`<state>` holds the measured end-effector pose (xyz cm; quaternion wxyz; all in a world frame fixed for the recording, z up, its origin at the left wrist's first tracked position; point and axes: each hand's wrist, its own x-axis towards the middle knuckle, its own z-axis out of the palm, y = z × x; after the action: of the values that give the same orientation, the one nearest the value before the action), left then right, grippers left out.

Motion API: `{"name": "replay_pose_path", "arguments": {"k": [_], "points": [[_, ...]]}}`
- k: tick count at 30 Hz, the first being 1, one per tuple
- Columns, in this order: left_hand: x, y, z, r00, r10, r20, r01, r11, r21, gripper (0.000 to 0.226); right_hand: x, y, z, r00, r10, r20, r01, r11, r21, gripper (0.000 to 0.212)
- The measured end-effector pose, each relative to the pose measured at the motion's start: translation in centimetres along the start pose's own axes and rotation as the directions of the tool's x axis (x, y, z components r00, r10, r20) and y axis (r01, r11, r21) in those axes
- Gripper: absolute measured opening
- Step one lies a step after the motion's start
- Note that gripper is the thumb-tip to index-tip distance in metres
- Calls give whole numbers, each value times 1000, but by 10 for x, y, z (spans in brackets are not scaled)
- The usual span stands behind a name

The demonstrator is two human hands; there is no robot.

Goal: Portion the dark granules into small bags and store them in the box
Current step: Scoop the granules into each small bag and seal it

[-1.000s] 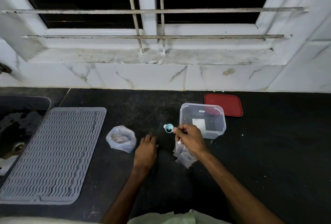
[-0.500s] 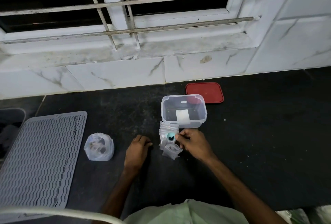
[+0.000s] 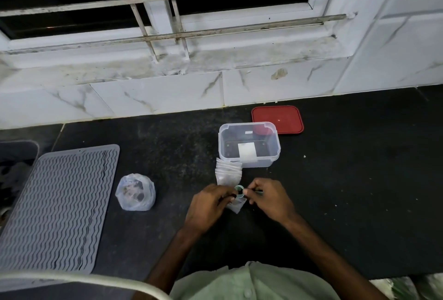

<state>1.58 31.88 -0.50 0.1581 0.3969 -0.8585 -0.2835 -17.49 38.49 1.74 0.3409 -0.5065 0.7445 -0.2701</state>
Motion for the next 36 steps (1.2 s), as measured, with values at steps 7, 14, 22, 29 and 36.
{"name": "replay_pose_path", "arguments": {"k": [7,14,22,29,36], "points": [[1,-4,-18,988,69,139,-88,988,129,19,-7,1,0,1000,17,11,-18,998,58,15],[11,-4,-26,962,72,265,-118,979,165,26,-10,-1,1,996,39,85,-41,999,22,13],[7,-17,-19,943,132,305,-168,981,97,33,-10,6,10,997,45,67,-46,999,13,11],[-5,-22,-15,976,198,93,-191,979,-74,12,-12,5,17,997,48,67,-53,997,64,9],[-9,-24,-5,992,121,-23,-123,961,-250,18,-10,3,20,998,61,-5,-60,995,75,15]]}}
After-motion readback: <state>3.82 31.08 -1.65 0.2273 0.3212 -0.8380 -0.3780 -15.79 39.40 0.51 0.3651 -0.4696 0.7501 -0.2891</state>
